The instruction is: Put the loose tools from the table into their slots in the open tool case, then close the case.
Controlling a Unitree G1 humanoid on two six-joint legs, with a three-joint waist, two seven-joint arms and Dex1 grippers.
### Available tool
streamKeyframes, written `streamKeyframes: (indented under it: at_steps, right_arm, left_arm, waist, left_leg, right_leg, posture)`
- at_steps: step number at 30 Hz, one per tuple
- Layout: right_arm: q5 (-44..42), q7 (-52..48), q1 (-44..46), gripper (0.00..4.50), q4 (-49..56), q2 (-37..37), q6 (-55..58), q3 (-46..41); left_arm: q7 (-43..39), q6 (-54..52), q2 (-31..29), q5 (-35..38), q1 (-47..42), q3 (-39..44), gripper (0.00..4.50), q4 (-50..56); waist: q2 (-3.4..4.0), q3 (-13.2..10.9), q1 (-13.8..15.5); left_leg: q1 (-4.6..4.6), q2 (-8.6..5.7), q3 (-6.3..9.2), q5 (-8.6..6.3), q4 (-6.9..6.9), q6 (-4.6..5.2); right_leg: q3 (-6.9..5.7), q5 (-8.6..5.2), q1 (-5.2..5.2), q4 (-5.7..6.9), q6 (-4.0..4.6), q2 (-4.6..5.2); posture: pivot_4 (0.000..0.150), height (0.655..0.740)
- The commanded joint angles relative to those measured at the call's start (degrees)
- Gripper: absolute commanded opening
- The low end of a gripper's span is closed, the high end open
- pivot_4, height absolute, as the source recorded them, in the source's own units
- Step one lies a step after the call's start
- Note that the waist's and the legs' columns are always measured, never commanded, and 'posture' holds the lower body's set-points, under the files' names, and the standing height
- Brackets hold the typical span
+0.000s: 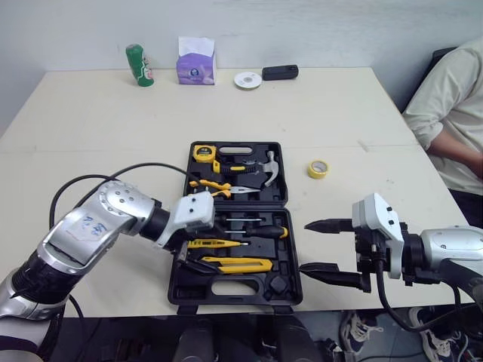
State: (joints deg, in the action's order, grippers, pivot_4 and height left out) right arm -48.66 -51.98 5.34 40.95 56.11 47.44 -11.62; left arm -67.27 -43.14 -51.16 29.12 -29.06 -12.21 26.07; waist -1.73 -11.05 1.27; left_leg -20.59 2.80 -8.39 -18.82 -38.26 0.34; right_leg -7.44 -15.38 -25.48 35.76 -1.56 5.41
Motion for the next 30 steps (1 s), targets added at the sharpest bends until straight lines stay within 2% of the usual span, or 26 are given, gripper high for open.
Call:
streamKeyframes:
  at_steps: [1, 6, 8, 9, 20, 30]
  right_arm:
    - [-0.9, -0.6, 0.6, 4.5, 1.2, 0.3, -1.1, -0.4]
    - [-0.4, -1.7, 1.8, 4.5, 0.7, 0.5, -1.5, 0.7]
    - [-0.6, -2.0, 2.1, 4.5, 0.5, 0.7, -1.4, 0.6]
    - [-0.6, -2.1, 2.1, 4.5, 0.4, 0.8, -1.4, 0.6]
    - [-0.2, -2.4, 3.0, 4.5, 0.1, 0.3, -1.8, 2.1]
    - [0.5, -2.5, 3.1, 4.5, 0.1, 0.3, -2.4, 2.6]
  left_arm:
    - [-0.5, 9.8, 3.7, 0.6, 7.0, 3.0, 3.59, -0.3]
    - [0.6, 18.0, 10.1, 0.9, 14.8, 4.9, 1.24, -3.5]
    - [0.5, 19.2, 10.3, -0.5, 16.3, 4.1, 0.21, -4.3]
    - [0.1, 19.6, 10.0, -1.5, 16.8, 3.5, 0.08, -4.6]
    - [2.9, 21.0, 9.8, -8.0, 18.4, 0.5, 0.08, -7.7]
    - [4.8, 24.9, 4.8, -22.8, 17.6, -8.6, 0.08, -12.6]
  waist:
    - [0.01, 0.0, 0.0]
    - [0.01, 0.0, 0.2]
    - [-0.01, 0.0, 0.2]
    - [0.0, 0.0, 0.2]
    - [0.0, 0.0, 0.1]
    - [0.36, 0.3, 0.1]
  left_leg:
    - [0.03, 0.0, -0.04, 0.0, 0.0, 0.0]
    - [0.0, -0.01, 0.0, 0.02, -0.06, 0.03]
    - [0.0, -0.02, 0.02, 0.0, -0.06, 0.06]
    - [0.0, -0.01, 0.03, 0.0, -0.05, 0.07]
    - [0.01, -0.01, 0.01, -0.03, -0.03, 0.11]
    - [0.2, 0.0, -0.03, -0.18, 0.04, 0.34]
  right_leg:
    - [0.02, -0.01, 0.0, 0.01, -0.01, 0.01]
    - [-0.01, 0.0, 0.01, 0.01, -0.01, 0.01]
    - [0.0, 0.01, 0.02, 0.01, -0.02, 0.02]
    - [0.0, 0.01, 0.02, 0.0, -0.02, 0.02]
    - [0.0, 0.02, 0.02, 0.0, -0.04, 0.02]
    - [0.03, 0.02, 0.15, -0.02, -0.03, 0.03]
  posture:
    - [0.15, 0.7252]
    - [0.15, 0.7252]
    - [0.15, 0.7252]
    - [0.15, 0.7252]
    - [0.15, 0.7252]
    - [0.15, 0.7252]
